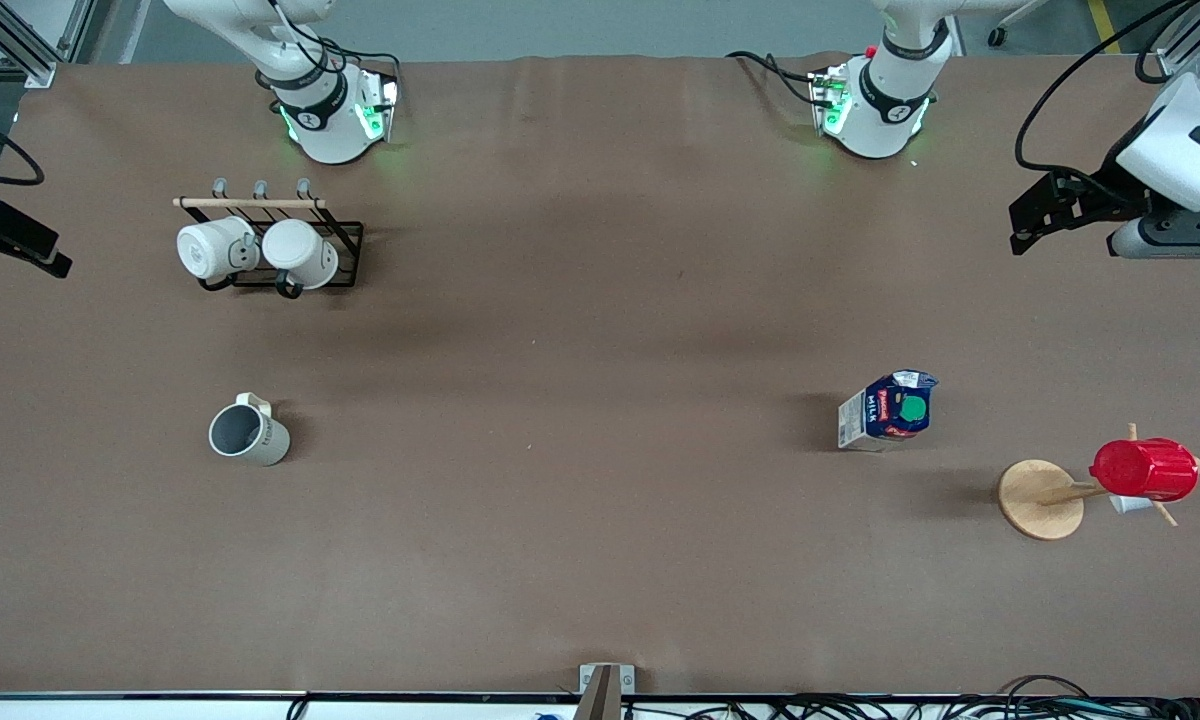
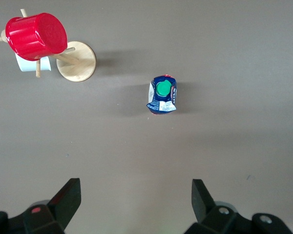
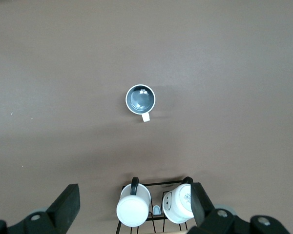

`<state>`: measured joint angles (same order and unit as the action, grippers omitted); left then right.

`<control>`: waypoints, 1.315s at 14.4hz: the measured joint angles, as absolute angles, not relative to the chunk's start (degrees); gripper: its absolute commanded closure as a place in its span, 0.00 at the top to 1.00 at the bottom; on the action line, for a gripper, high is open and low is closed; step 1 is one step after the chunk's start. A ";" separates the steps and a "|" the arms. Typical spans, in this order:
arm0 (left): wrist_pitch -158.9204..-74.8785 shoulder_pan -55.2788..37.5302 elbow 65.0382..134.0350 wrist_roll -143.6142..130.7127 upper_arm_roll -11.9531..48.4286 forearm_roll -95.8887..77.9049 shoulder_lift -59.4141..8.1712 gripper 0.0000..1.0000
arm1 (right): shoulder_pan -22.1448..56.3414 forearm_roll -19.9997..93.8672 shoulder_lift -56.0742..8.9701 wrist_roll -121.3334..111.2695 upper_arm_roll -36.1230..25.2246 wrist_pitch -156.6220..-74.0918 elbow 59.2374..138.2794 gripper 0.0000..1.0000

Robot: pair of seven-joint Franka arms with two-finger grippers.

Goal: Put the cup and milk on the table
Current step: 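Move the left gripper toward the milk carton while the right gripper reaches the mug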

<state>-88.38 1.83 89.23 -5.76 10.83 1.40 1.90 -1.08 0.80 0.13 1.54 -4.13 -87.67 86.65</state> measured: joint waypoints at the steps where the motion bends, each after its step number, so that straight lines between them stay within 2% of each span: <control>1: -88.38 1.83 89.23 -5.76 10.83 1.40 1.80 1.00 | -1.08 0.79 0.13 1.53 -4.13 -87.67 86.65 1.00; 6: -88.71 1.83 89.06 -5.75 10.83 1.40 0.19 1.00 | -1.08 0.78 0.13 1.45 -4.13 -87.59 86.65 1.00; 10: -96.22 1.81 88.62 -5.69 10.81 1.40 -6.28 1.00 | -1.09 0.78 -1.22 -2.45 -4.20 -87.91 87.71 1.00; 15: -105.68 1.67 89.05 -1.57 10.84 1.40 -15.87 1.00 | -1.16 0.78 -12.33 -9.71 -4.36 -99.87 91.19 1.00; 19: -112.17 1.49 93.59 -0.98 11.03 1.40 -18.51 1.00 | -1.56 0.79 -20.80 -12.92 -4.46 -111.30 93.61 1.00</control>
<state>-112.17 1.49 93.59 -0.98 11.03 1.40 -18.51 -1.56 0.79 -20.80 -12.92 -4.46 -111.30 93.61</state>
